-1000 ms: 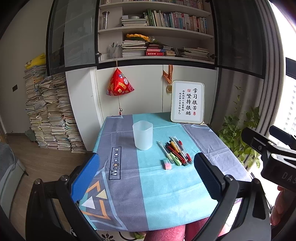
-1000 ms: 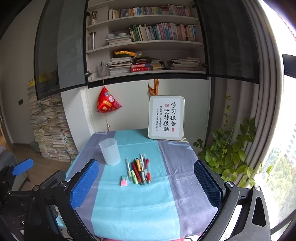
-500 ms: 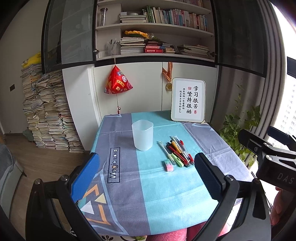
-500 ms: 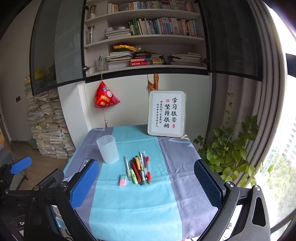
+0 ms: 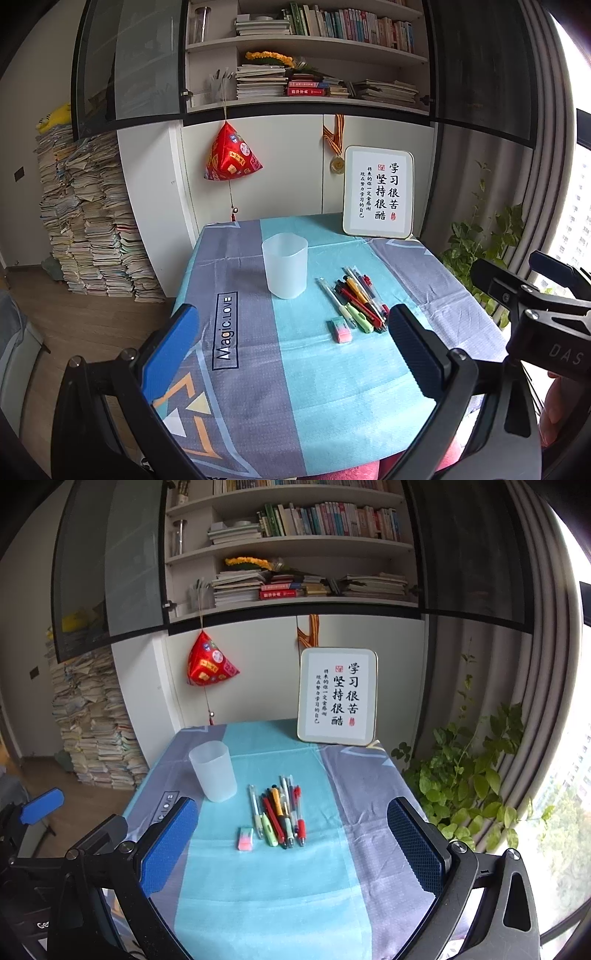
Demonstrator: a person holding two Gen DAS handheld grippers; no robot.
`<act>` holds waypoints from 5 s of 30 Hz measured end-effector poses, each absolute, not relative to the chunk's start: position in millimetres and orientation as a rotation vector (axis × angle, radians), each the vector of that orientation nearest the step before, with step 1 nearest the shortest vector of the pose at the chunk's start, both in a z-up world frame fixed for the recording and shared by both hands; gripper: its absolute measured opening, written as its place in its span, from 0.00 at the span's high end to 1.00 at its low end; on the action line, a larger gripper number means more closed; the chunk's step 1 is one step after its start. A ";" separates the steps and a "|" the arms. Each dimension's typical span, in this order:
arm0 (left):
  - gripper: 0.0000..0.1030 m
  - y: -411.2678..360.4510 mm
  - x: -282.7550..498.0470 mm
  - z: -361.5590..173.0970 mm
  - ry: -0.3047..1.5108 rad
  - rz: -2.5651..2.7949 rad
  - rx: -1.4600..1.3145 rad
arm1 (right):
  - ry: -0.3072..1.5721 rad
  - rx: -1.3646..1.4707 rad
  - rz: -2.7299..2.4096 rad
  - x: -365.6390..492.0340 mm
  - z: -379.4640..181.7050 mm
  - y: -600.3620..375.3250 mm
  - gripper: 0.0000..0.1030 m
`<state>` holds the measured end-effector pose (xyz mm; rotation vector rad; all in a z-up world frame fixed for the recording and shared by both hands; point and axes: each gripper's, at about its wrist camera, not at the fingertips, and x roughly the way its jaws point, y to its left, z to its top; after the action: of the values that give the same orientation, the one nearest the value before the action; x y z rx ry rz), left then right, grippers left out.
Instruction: Organize stationery
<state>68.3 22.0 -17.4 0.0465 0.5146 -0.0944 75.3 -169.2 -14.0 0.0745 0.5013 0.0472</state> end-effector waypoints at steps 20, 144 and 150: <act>0.01 26.0 109.7 -37.6 0.541 -0.114 0.065 | 0.571 0.049 0.044 120.5 -32.8 -161.9 0.01; 0.29 36.2 244.9 -145.9 0.601 -0.400 0.140 | 0.765 0.003 0.667 306.2 -24.1 -58.7 0.86; 0.29 36.3 246.0 -145.4 0.601 -0.400 0.141 | 0.852 -0.041 0.685 318.7 -56.6 -44.3 0.86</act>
<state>246.0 36.3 -145.4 0.1413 0.6008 -0.4004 318.7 -44.3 -56.6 -0.0405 0.8521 0.6854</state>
